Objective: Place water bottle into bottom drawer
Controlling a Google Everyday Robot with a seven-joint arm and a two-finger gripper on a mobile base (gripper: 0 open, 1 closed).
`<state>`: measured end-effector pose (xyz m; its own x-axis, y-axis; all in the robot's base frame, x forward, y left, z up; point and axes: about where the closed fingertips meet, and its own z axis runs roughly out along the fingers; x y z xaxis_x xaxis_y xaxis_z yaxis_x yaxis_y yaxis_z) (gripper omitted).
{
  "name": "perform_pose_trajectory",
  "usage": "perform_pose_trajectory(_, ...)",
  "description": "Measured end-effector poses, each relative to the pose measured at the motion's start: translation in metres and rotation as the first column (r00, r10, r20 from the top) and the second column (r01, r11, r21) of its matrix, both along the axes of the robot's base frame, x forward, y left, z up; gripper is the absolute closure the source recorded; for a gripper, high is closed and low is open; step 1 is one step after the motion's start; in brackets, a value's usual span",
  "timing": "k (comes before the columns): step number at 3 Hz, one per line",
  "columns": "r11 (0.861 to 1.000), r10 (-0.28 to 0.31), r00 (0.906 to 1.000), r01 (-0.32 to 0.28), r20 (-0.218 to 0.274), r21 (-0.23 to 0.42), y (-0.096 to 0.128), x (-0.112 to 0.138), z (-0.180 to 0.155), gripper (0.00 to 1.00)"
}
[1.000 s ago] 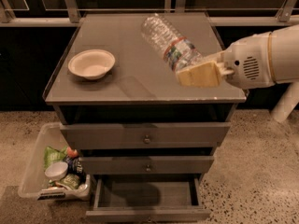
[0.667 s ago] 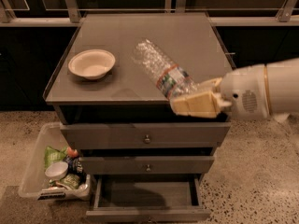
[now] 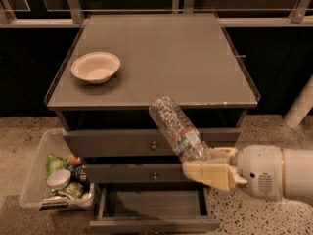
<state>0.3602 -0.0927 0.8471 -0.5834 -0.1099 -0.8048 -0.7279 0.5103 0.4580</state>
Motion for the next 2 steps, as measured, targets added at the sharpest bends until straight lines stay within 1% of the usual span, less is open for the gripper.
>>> perform_pose_trajectory(1, 1.0, 0.003, 0.9998, -0.003, -0.019, 0.0, 0.002, -0.0063, -0.008, 1.0)
perform_pose_trajectory(2, 1.0, 0.015, 0.9998, -0.015, -0.015, 0.004, 0.0051, -0.0072, -0.007, 1.0)
